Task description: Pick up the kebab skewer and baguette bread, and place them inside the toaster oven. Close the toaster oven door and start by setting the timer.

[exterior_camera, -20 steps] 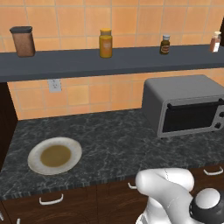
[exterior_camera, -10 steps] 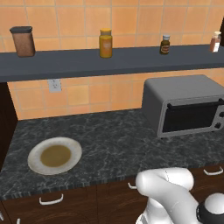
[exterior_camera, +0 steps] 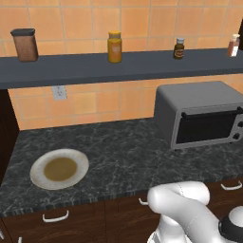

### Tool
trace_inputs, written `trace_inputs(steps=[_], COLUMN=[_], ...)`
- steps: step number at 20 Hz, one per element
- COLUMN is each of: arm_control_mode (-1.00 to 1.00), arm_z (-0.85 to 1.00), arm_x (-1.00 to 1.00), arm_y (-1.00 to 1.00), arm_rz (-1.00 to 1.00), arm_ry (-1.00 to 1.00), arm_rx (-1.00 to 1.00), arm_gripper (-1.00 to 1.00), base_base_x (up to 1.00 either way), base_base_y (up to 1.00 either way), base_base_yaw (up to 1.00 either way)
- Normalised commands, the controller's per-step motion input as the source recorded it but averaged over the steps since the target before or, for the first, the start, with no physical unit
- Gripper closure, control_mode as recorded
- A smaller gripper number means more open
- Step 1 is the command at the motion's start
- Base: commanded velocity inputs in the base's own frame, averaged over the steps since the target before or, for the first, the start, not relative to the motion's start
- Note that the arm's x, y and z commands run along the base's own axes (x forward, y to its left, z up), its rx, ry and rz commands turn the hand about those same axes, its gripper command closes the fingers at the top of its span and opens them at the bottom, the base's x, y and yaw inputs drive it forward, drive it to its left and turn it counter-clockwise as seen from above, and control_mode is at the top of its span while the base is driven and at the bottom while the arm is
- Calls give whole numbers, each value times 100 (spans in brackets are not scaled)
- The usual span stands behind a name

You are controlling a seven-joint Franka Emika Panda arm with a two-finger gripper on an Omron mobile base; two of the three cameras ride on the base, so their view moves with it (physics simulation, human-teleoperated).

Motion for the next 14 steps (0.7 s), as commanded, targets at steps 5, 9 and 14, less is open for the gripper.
trace_inputs(steps=[5, 9, 14], arm_control_mode=[-100, -100, -100], arm_z=[-7, 0, 1], arm_x=[23, 11, 7], arm_y=[-15, -9, -7], arm_rz=[-3, -14, -6], arm_ry=[4, 13, 2], arm_rx=[-6, 5, 3], arm_gripper=[-100, -100, -100], base_base_x=[0, 0, 0], base_base_y=[0, 0, 0], base_base_yaw=[0, 0, 0])
